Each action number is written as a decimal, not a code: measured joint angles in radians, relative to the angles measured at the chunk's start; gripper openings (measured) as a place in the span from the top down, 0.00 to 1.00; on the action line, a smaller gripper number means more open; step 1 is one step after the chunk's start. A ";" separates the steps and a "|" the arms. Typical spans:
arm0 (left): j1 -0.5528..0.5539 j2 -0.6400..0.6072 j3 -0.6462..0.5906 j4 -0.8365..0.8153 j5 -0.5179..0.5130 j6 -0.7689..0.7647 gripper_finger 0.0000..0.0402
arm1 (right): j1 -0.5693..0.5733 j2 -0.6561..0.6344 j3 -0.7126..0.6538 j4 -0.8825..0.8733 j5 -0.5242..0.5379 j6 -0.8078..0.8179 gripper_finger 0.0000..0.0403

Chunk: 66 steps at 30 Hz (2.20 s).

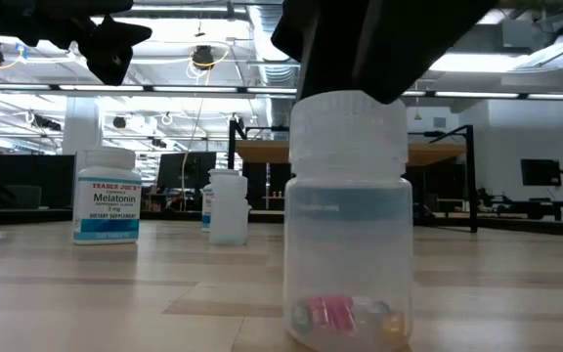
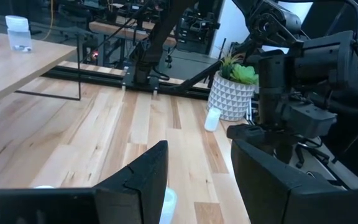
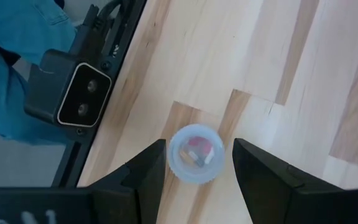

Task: Pick and place medicine bottles onto shelf by color
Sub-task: Put the transparent medicine bottle onto the right side of the shelf

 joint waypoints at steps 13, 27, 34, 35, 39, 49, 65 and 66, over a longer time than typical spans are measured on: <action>0.000 0.000 0.000 0.000 0.000 0.000 0.59 | 0.000 0.000 0.000 0.008 0.002 0.000 0.49; 0.000 0.000 0.000 0.000 0.000 0.001 0.59 | 0.000 0.000 -0.001 0.011 0.002 0.001 0.58; 0.000 0.000 0.000 0.000 0.000 0.001 0.59 | 0.000 -0.001 -0.001 0.019 0.000 0.003 0.66; 0.000 0.000 0.000 0.000 0.000 0.001 0.59 | 0.000 -0.001 0.000 0.022 0.000 0.003 0.67; 0.000 0.000 0.000 0.000 0.000 0.001 0.59 | 0.000 -0.001 0.000 0.026 0.000 0.003 0.72; 0.000 0.000 0.000 0.000 0.000 0.001 0.59 | -0.019 -0.001 0.000 0.012 -0.001 0.086 0.67; 0.000 0.000 0.000 0.000 0.000 0.001 0.59 | -0.034 0.001 0.037 -0.010 -0.001 0.087 0.42; 0.000 0.000 0.000 0.000 0.000 0.001 0.59 | -0.034 0.001 0.046 -0.008 -0.001 0.082 0.42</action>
